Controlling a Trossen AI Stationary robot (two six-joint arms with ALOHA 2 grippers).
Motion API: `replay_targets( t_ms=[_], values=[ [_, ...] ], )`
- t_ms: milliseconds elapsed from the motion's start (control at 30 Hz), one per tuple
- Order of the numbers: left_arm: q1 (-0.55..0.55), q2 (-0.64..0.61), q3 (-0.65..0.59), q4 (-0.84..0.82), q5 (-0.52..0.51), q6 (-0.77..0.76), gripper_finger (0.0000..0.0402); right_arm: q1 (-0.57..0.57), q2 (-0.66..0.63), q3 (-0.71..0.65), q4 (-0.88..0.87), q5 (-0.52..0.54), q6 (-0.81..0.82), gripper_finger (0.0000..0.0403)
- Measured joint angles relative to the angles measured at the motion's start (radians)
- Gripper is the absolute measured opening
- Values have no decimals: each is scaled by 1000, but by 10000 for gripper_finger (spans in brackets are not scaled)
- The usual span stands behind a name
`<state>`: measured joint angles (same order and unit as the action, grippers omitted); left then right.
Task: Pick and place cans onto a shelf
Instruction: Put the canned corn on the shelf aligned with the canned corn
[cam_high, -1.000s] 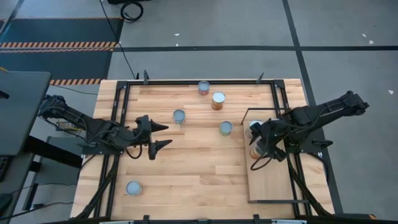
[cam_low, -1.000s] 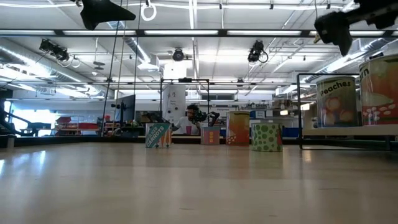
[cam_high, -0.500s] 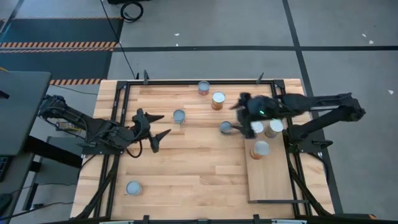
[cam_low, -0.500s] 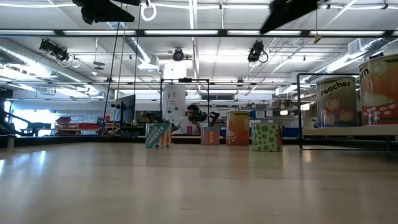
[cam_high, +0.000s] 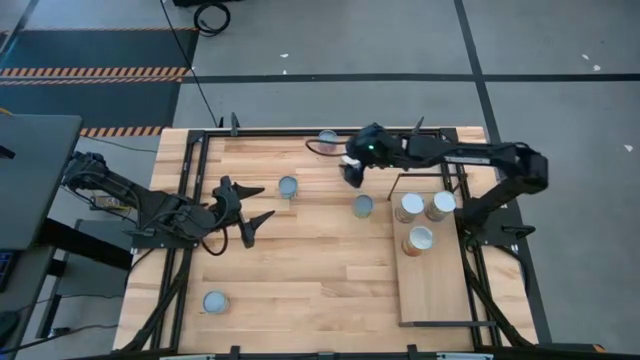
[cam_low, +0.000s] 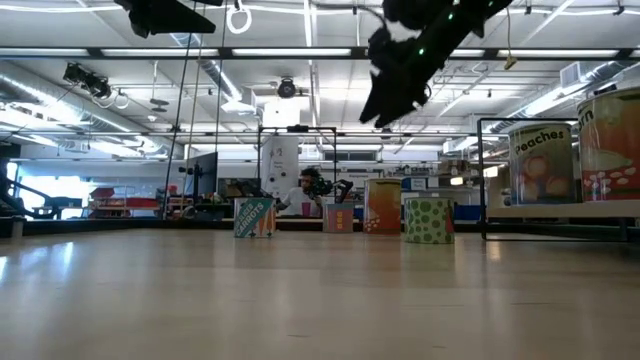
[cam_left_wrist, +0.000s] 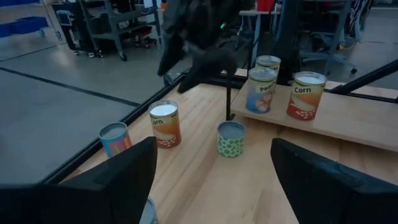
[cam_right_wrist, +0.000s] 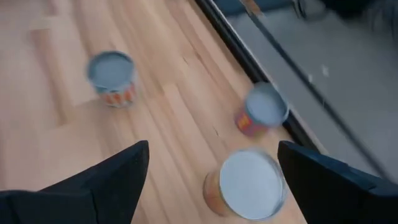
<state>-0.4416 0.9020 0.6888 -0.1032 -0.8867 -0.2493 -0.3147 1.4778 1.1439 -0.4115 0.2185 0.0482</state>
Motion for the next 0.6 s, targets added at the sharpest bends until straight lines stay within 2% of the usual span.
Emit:
replay_targets(
  t_ms=[133, 367, 600],
  values=[
    [0, 0, 0, 0, 0, 0, 318, -42, 68, 0, 0, 36, 80, 369],
    [0, 0, 0, 0, 0, 0, 318, -102, 161, 0, 8, 16, 132, 397],
    [2, 0, 0, 5, 1, 13, 318, -146, 210, 0, 17, 25, 170, 397]
  ],
)
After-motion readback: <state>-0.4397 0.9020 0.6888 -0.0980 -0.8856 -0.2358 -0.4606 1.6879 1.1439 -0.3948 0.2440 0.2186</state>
